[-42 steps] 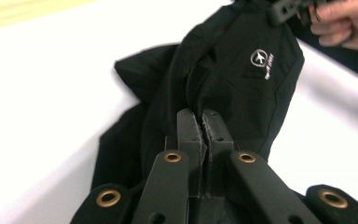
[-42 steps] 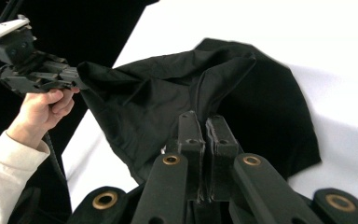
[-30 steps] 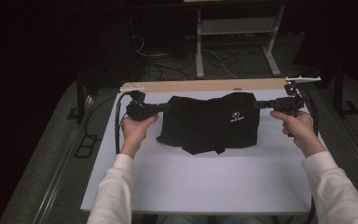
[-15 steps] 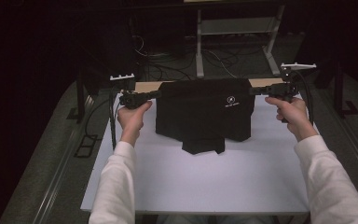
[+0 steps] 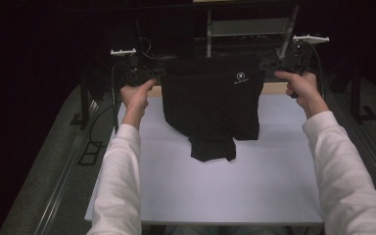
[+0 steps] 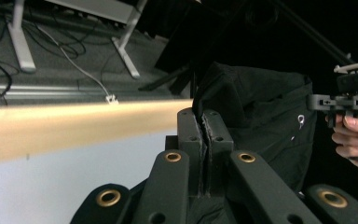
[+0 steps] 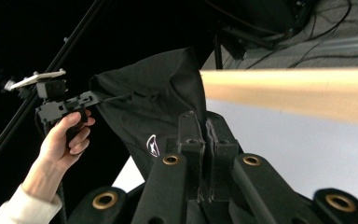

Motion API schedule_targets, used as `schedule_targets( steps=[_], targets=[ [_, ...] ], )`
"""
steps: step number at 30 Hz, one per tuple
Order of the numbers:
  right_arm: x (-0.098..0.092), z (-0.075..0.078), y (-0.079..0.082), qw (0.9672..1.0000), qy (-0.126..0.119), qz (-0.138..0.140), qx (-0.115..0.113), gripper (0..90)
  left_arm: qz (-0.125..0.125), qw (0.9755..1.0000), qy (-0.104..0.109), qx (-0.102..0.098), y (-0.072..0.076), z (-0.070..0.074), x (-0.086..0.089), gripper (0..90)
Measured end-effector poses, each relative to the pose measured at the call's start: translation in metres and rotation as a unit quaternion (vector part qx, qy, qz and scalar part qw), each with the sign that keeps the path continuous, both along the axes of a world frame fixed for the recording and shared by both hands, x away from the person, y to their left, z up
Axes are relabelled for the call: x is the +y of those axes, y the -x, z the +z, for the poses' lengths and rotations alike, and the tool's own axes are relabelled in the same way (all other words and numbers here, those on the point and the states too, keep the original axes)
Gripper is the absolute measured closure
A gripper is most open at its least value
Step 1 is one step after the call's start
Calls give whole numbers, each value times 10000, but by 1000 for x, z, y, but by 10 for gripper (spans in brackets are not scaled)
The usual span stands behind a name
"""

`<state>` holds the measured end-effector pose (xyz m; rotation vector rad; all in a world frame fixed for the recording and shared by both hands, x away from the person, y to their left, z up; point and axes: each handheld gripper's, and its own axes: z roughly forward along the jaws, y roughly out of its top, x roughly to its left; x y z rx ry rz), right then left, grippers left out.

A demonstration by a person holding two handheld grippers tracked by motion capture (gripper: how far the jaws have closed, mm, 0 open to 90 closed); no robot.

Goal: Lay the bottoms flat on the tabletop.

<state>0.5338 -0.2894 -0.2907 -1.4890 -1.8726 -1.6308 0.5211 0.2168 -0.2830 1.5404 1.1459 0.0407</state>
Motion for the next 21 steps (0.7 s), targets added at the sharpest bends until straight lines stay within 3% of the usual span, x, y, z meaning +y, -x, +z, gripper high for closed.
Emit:
schedule_targets(
  steps=[5, 6, 7, 8, 9, 10, 11, 12, 13, 14, 16, 17, 19, 21],
  targets=[
    [4, 20, -25, 9996, 151, -219, -14, 855, 152, 9998, 36, 120, -25, 14, -6, 885],
    [5, 20, -29, 9990, 258, -339, 103, 855, 669, 9972, -279, 158, -27, 15, -9, 879],
    [6, 17, -34, 9979, 247, -539, 266, 856, 992, 9949, -119, 111, -27, 13, -11, 878],
    [6, 17, -34, 9979, 247, -539, 266, 856, 992, 9949, -119, 111, -27, 13, -11, 878],
    [13, 6, -41, 9943, 63, -955, 479, 845, 1107, 9938, 80, 116, -29, 1, -19, 869],
    [16, 3, -42, 9920, 204, -1168, 443, 775, 1071, 9937, 255, 229, -31, -9, -24, 854],
    [22, -4, -42, 9855, 533, -1558, 407, 628, 981, 9929, 492, 449, -34, -22, -29, 795],
    [26, -12, -41, 9794, 754, -1805, 498, 591, 981, 9929, 492, 449, -34, -22, -29, 683],
    [30, -23, -40, 9793, 737, -1798, 559, 562, 875, 9923, 458, 748, -38, -35, -34, 574],
    [34, -36, -36, 9794, 778, -1775, 566, 515, 706, 9919, 304, 1007, -41, -56, -39, 515],
    [40, -55, -29, 9784, 1037, -1718, 494, 466, 739, 9921, 277, 971, -35, -74, -39, 479],
    [42, -67, -25, 9797, 1097, -1597, 515, 430, 718, 9924, 256, 963, -32, -81, -39, 450],
    [42, -88, -18, 9809, 1182, -1432, 581, 388, 630, 9938, -136, 904, -26, -90, -39, 433],
    [39, -103, -12, 9810, 1287, -1321, 594, 329, 570, 9949, -344, 763, -19, -94, -38, 420]
  ],
)
